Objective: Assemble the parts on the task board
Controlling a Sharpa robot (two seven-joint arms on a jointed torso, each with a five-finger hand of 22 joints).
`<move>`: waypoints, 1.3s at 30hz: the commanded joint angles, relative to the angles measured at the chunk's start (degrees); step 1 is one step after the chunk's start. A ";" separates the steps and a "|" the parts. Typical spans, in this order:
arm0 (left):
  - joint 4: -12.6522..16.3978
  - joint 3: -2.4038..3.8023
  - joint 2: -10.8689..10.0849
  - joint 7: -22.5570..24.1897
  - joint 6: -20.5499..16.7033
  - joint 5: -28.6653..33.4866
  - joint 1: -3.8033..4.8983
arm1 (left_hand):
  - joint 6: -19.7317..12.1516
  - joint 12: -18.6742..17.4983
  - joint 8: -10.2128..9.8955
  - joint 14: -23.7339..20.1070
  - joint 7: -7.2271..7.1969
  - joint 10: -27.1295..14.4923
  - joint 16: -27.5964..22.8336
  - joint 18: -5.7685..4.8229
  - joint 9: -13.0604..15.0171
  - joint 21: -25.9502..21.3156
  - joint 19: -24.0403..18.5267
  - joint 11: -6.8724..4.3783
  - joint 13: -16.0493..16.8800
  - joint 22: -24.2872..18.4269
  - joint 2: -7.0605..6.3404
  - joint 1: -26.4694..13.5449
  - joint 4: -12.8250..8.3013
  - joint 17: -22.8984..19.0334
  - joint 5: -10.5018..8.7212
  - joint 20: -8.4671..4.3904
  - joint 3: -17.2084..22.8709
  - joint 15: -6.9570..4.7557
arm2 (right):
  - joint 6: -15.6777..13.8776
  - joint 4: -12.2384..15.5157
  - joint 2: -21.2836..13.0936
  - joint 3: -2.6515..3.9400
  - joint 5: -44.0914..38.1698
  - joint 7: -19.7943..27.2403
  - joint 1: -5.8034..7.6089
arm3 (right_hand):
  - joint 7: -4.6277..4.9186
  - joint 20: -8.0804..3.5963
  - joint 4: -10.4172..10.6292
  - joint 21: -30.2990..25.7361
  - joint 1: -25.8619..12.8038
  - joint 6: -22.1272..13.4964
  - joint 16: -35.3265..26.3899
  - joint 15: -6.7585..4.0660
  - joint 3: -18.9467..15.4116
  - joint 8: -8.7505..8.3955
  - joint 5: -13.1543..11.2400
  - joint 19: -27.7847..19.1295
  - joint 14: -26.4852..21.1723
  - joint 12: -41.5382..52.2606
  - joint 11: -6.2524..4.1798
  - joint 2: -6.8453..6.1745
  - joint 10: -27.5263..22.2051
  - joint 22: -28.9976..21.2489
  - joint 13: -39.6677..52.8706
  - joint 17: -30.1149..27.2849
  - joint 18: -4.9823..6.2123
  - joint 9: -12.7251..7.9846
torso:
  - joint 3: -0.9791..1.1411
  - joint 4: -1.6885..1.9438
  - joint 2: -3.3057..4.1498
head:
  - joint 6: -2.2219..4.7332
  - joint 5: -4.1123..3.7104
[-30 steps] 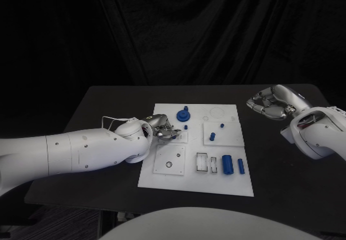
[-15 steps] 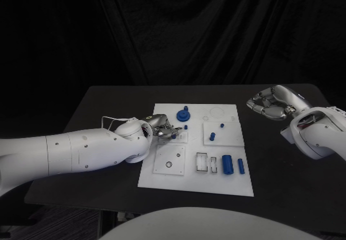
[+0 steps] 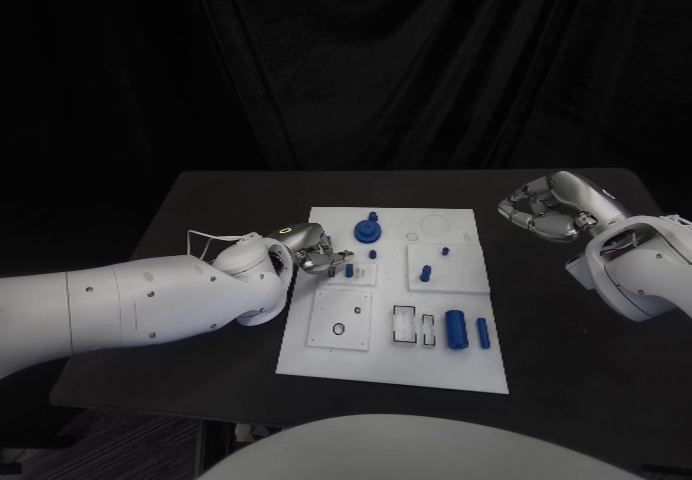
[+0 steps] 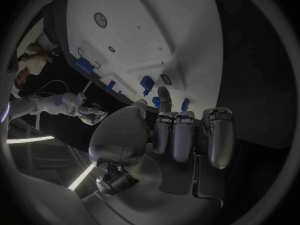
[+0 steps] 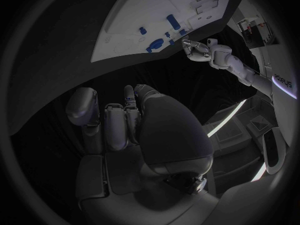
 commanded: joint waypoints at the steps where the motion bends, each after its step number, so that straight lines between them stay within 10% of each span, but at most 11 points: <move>1: 0.46 0.12 -0.35 2.84 -1.96 -2.11 1.51 | -0.53 -0.04 0.45 5.95 0.04 6.06 0.15 -0.62 0.85 0.53 2.40 -0.33 15.06 11.03 -0.06 1.03 0.04 15.10 0.19 -0.28 -0.47 -0.42 | -0.19 0.13 -0.16 0.04 -0.34 -0.96 -0.14 | -0.05 0.19 0.03 -0.37 0.16 -0.28 -0.33 0.31 0.42 -0.25 0.24 -0.24 2.03 -0.11 0.03 -0.27 -0.46 6.30 3.74 2.94 1.17 -0.09 | -0.03 -0.01 -0.03 | 0.00 0.32; 16: -1.16 0.12 -0.63 5.76 7.59 -2.11 7.71 | -1.79 -0.04 1.64 5.95 -0.09 6.06 0.15 -1.06 3.77 1.74 3.45 -0.46 15.06 12.35 0.06 7.21 -0.11 15.10 0.86 -0.42 -1.72 -0.53 | -0.09 -0.39 0.13 0.04 -0.34 -1.01 -0.14 | -0.02 0.19 0.13 -0.41 0.09 -0.30 -0.31 0.33 0.44 -0.26 0.29 -0.23 2.04 -0.13 0.06 -0.29 -0.48 6.30 3.72 2.95 1.17 -0.10 | 0.08 -0.05 0.06 | 0.00 1.08; 23: -8.36 0.12 3.62 2.53 16.30 2.48 8.36 | -2.46 -0.04 1.16 5.95 0.31 6.06 0.15 -1.10 3.67 1.81 3.51 -0.13 15.06 12.52 0.50 9.78 -0.05 15.10 -3.39 -0.20 -1.56 -0.26 | -0.16 -0.79 0.54 0.04 -2.11 -0.87 -0.15 | -0.01 0.19 0.14 -0.29 0.10 -0.33 -0.24 0.33 0.48 -0.28 0.32 -0.19 2.05 -0.10 0.06 -0.28 -0.45 6.34 3.75 3.01 1.14 -0.11 | 0.17 -0.22 -0.03 | 0.00 1.77; 32: -16.00 0.13 8.40 -3.83 26.82 3.89 8.48 | -2.29 -0.04 0.56 5.95 0.54 6.06 0.15 -1.02 3.44 1.57 3.36 0.11 15.06 12.42 0.04 6.57 0.08 15.10 -3.30 0.02 -4.18 -0.04 | -0.32 -0.92 0.60 0.04 -3.99 -0.77 -0.19 | -0.01 0.19 0.14 -0.35 0.13 -0.35 -0.25 0.33 0.52 -0.29 0.36 -0.19 2.06 -0.07 0.06 -0.27 -0.42 6.33 3.77 3.00 1.15 -0.12 | 0.07 -0.10 -0.08 | 0.00 1.78; 39: -18.45 0.13 9.92 -5.10 28.16 4.07 8.47 | -2.43 -0.04 0.08 5.95 0.60 6.06 0.15 -0.94 3.25 1.33 3.17 0.17 15.06 12.25 -0.12 6.44 -0.05 15.10 -2.97 0.08 -4.60 0.02 | -0.34 -0.76 0.38 0.04 -4.23 -0.75 -0.20 | -0.01 0.19 0.14 -0.35 0.13 -0.35 -0.25 0.33 0.52 -0.29 0.36 -0.19 2.06 -0.07 0.06 -0.27 -0.42 6.33 3.77 3.00 1.15 -0.12 | -0.13 -0.25 0.13 | 0.00 1.93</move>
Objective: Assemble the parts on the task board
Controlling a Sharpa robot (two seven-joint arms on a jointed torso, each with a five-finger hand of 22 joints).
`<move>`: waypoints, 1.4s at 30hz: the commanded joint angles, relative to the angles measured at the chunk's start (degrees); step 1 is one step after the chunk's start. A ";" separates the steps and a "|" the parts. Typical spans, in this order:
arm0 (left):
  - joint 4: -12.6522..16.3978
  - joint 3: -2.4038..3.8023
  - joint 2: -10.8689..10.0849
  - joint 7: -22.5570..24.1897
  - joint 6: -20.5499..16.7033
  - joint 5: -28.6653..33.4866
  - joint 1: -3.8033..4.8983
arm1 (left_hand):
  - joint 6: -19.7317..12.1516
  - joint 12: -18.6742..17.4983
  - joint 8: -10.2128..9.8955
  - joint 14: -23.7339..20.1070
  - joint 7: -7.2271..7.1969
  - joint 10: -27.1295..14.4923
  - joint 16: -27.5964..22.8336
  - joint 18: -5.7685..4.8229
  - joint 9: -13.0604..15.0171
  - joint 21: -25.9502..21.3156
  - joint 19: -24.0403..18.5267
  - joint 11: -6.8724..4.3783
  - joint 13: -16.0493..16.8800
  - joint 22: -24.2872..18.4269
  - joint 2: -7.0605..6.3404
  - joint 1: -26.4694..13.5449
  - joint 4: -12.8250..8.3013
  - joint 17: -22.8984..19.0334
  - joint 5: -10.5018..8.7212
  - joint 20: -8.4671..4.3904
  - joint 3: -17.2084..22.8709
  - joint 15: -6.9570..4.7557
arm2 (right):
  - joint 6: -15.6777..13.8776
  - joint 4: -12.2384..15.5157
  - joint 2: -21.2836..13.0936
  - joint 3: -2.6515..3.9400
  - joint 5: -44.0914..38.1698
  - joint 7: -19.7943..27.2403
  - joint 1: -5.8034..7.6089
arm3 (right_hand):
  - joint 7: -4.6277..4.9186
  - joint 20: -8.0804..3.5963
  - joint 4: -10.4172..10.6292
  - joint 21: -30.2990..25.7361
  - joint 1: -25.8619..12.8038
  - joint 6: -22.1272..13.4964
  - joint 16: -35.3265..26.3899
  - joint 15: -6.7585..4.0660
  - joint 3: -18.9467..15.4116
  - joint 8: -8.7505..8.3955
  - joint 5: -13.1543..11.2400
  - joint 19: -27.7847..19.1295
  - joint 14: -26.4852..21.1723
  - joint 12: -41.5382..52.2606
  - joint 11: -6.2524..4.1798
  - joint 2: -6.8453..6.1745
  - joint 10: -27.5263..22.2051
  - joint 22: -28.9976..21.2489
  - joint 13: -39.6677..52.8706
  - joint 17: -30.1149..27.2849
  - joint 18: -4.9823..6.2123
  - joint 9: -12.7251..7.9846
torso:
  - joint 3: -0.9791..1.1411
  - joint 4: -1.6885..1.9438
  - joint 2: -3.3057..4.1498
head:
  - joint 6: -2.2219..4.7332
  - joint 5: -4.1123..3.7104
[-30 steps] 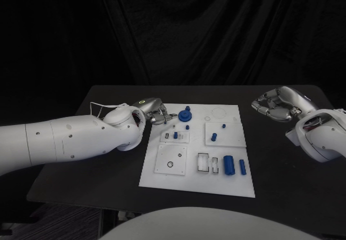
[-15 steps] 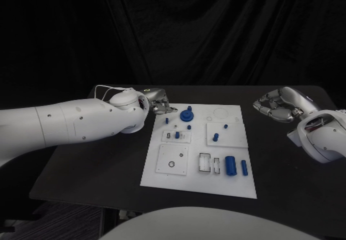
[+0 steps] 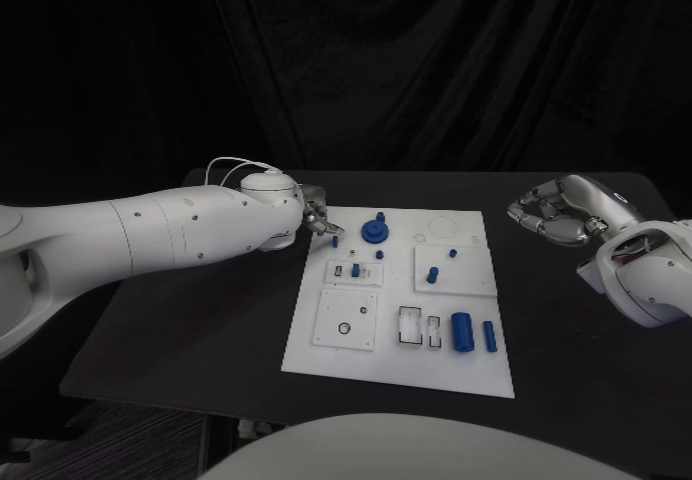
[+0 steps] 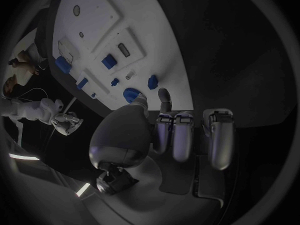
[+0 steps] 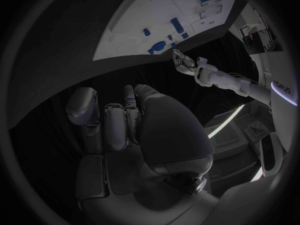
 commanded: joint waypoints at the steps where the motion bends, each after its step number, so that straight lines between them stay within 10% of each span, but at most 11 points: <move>1: -0.35 0.06 0.35 -2.20 3.71 1.22 0.15 | -0.24 -0.04 -0.22 6.16 0.32 6.06 0.15 -0.01 0.94 -0.22 3.17 0.16 15.06 12.26 0.00 -0.39 0.03 15.06 0.10 0.07 -0.30 0.21 | -0.29 0.13 -0.14 0.04 -1.22 -0.65 -0.15 | -0.01 0.19 -0.02 -0.11 0.14 -0.35 -0.25 0.33 0.36 -0.29 0.36 -0.19 2.06 -0.07 0.06 -0.28 -0.42 6.30 3.77 3.00 1.15 -0.07 | -0.16 -0.21 0.20 | 0.00 0.18; 20: 0.44 0.04 0.55 0.36 -0.34 1.25 0.08 | 0.21 -0.04 -1.53 6.16 0.41 6.06 0.15 0.13 0.13 -0.71 2.80 0.29 15.06 11.97 0.90 -1.08 0.11 15.06 1.48 0.22 -0.96 0.35 | 0.12 0.53 -0.39 0.04 -1.27 -1.01 -0.16 | 0.00 0.19 -0.01 -0.19 0.17 -0.37 -0.30 0.34 0.43 -0.29 0.40 -0.19 2.05 -0.12 0.07 -0.28 -0.47 6.29 3.71 2.95 1.16 -0.08 | -0.09 -0.20 0.24 | 0.00 0.20; 42: -0.95 0.04 1.59 0.98 -0.72 1.25 -0.26 | 1.38 -0.04 -5.58 6.16 0.69 6.06 0.15 0.27 -3.44 -1.31 2.43 0.53 15.06 11.80 1.55 1.29 -0.06 15.06 7.78 0.47 -1.04 0.58 | 0.38 0.81 -0.57 0.04 -1.27 -1.14 -0.16 | 0.00 0.19 -0.01 -0.20 0.17 -0.37 -0.31 0.34 0.44 -0.29 0.40 -0.19 2.04 -0.13 0.07 -0.28 -0.47 6.29 3.71 2.94 1.16 -0.08 | 0.03 -0.25 0.12 | 0.00 0.34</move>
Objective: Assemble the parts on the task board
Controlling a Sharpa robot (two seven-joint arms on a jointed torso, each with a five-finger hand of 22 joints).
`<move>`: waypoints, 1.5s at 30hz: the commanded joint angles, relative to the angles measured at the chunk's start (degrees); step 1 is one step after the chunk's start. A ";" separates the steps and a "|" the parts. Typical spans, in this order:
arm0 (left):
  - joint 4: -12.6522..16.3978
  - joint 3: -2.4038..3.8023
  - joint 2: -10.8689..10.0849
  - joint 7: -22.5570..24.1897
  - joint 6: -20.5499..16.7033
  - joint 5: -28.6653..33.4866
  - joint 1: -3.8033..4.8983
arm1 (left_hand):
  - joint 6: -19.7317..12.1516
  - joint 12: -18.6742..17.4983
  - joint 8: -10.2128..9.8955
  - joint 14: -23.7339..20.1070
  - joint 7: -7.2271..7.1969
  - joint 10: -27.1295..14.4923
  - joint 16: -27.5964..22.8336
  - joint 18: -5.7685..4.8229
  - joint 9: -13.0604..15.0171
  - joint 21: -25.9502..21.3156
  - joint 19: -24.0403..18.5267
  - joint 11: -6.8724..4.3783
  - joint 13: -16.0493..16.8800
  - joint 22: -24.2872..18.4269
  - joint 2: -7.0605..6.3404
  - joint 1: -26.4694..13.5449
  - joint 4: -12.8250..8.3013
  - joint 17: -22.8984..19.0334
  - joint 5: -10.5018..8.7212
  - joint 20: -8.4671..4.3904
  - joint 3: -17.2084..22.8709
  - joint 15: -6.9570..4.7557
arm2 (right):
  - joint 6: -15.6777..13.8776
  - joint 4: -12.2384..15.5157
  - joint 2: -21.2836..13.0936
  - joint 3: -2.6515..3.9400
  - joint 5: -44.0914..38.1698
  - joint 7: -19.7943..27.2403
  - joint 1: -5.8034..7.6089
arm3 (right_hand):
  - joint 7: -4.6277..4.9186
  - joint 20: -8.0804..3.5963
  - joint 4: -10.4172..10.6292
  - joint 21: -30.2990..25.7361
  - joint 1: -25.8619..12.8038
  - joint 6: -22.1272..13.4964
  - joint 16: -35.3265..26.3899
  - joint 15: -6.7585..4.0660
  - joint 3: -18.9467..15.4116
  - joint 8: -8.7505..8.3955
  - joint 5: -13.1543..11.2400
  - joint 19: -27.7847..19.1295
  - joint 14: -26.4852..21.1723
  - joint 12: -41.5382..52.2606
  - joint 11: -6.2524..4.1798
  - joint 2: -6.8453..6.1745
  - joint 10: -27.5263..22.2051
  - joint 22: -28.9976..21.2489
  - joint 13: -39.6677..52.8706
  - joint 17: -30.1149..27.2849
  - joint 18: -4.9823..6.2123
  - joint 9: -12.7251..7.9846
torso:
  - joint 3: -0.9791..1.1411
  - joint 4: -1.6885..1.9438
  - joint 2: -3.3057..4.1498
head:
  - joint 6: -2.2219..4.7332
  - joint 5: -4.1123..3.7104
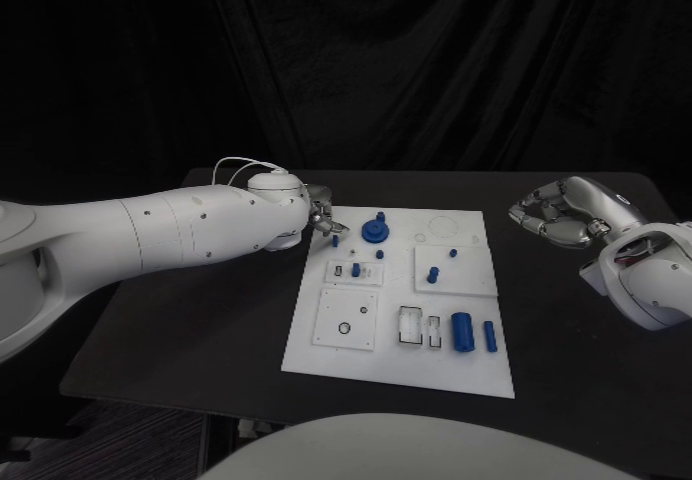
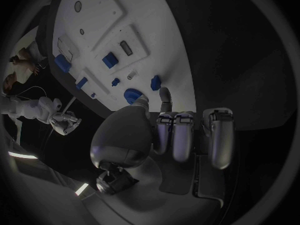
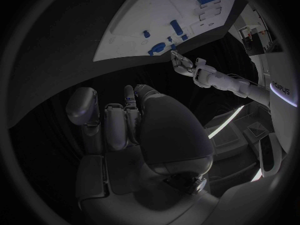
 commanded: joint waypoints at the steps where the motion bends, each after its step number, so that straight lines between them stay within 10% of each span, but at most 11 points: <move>1: -0.07 0.05 0.27 0.90 -0.28 0.33 -0.13 | 0.33 -0.04 -0.26 5.95 0.07 6.07 0.15 0.26 -0.16 -0.28 2.43 0.53 15.05 11.76 0.00 0.58 -0.03 15.08 0.32 0.46 -0.07 0.37 | 0.20 0.15 -0.08 0.04 -0.39 -0.93 -0.14 | 0.00 0.19 -0.01 -0.20 0.17 -0.37 -0.31 0.34 0.44 -0.29 0.18 -0.19 2.05 -0.13 0.07 -0.29 -0.47 6.31 3.71 2.94 1.16 -0.09 | 0.05 -0.08 0.03 | 0.00 0.12; 45: -0.88 0.05 0.78 0.43 1.58 0.33 -1.07 | 1.27 -0.04 -2.64 5.95 0.13 6.07 0.15 0.31 -2.89 -0.58 2.32 0.56 15.05 11.75 -0.11 2.88 -0.12 15.08 3.78 0.48 0.92 0.40 | 0.49 0.06 0.21 0.04 -0.39 -0.98 -0.15 | 0.01 0.20 -0.02 -0.23 0.26 -0.38 -0.28 0.35 0.58 -0.28 0.21 -0.15 2.06 -0.18 0.08 -0.35 -0.53 6.34 3.64 2.96 1.15 -0.10 | 0.02 -0.07 0.01 | 0.00 0.12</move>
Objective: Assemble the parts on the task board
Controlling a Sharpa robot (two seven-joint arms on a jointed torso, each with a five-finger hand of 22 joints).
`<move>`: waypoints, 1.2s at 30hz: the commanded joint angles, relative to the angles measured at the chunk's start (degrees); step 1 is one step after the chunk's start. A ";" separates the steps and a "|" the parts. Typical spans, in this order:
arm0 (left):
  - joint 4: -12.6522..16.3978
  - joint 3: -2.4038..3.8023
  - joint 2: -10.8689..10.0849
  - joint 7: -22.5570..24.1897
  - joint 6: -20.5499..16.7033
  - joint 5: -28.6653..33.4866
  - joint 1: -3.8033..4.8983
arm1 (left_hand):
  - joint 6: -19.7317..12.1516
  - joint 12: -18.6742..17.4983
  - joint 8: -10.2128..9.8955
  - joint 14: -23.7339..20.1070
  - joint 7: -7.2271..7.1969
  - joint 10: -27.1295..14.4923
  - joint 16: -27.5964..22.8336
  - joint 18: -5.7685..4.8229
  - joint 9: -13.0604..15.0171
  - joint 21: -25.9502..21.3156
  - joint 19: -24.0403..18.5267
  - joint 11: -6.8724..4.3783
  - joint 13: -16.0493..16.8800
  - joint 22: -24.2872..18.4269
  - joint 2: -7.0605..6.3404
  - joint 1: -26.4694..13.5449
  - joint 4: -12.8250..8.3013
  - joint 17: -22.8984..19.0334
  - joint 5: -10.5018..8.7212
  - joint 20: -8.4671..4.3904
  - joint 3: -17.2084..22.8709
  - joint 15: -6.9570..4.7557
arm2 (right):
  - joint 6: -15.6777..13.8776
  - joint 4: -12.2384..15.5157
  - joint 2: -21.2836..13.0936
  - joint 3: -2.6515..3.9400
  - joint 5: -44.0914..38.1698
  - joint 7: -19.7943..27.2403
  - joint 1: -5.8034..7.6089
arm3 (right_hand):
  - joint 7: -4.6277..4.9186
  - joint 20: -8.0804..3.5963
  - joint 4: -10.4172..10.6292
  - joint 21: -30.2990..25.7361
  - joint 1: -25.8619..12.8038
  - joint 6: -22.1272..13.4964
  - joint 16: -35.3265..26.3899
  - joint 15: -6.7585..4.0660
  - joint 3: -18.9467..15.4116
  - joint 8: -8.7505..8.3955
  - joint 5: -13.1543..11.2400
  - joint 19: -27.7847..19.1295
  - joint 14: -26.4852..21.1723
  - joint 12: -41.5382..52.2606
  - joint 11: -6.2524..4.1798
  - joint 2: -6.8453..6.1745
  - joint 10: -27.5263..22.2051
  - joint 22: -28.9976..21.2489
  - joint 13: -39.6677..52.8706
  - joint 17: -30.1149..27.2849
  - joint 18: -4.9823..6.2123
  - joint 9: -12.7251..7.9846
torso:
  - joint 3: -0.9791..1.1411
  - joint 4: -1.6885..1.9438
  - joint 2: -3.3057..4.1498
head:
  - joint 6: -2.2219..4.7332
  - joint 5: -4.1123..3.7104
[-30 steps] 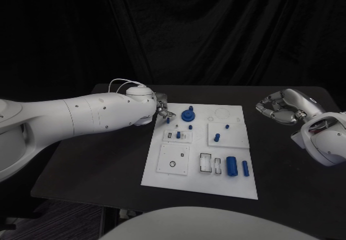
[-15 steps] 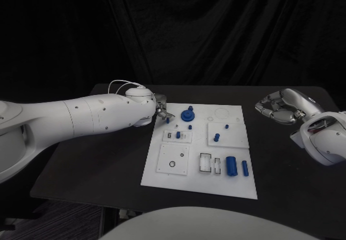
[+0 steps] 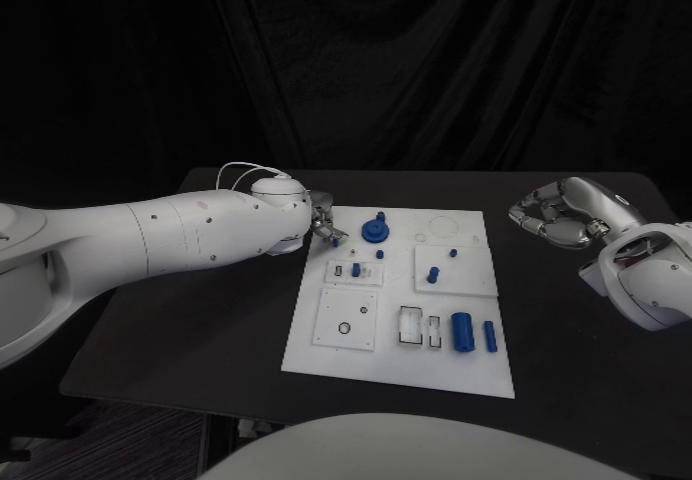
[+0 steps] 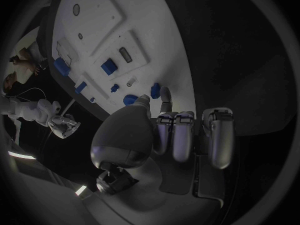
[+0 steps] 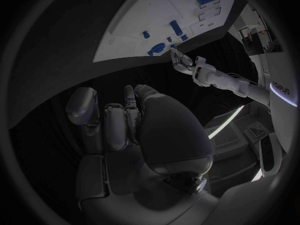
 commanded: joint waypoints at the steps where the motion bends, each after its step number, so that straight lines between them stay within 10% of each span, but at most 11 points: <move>1: 0.00 0.05 0.16 0.61 0.43 0.28 -0.12 | 0.46 -0.05 -0.34 5.95 0.14 5.88 0.15 0.32 -0.23 -0.32 2.30 0.38 15.04 11.75 0.20 0.58 0.11 15.09 0.34 0.48 0.38 0.40 | 0.25 0.07 -0.02 0.04 -0.36 -0.87 -0.14 | 0.01 0.20 -0.02 -0.23 0.26 -0.38 -0.28 0.35 0.25 -0.28 0.21 -0.15 2.06 -0.18 -0.13 -0.35 -0.32 6.32 3.64 2.96 1.15 -0.06 | 0.04 0.01 -0.04 | 0.00 0.02; 23: -0.14 0.05 0.46 1.47 0.51 0.29 -0.42 | 1.23 -0.05 -2.82 5.95 0.09 5.88 0.15 0.35 -3.38 -0.57 2.26 0.34 15.04 11.90 -0.85 4.40 -0.24 15.09 8.55 0.46 4.27 0.39 | 0.53 -0.02 0.18 0.04 -0.36 -1.25 -0.14 | -0.01 0.20 -0.15 -0.36 0.49 -0.38 -0.36 0.34 0.43 -0.27 0.34 -0.15 2.04 -0.19 -0.15 -0.36 -0.33 6.32 3.61 2.89 1.17 -0.06 | 0.04 0.02 -0.04 | 0.00 0.20; 36: 0.11 0.05 0.22 1.73 0.53 0.29 -0.58 | 2.51 -0.05 -3.44 5.95 -0.18 5.88 0.15 0.34 -4.86 -0.69 2.34 0.05 15.04 12.14 -4.99 6.75 -0.82 15.09 7.21 0.21 15.18 0.11 | 0.73 0.03 0.15 0.05 -0.36 -1.54 -0.14 | -0.02 0.19 -0.21 -0.33 0.62 -0.39 -0.40 0.33 0.53 -0.26 0.42 -0.13 2.03 -0.17 -0.16 -0.34 -0.31 6.34 3.63 2.85 1.16 -0.06 | 0.05 0.02 -0.11 | 0.00 0.44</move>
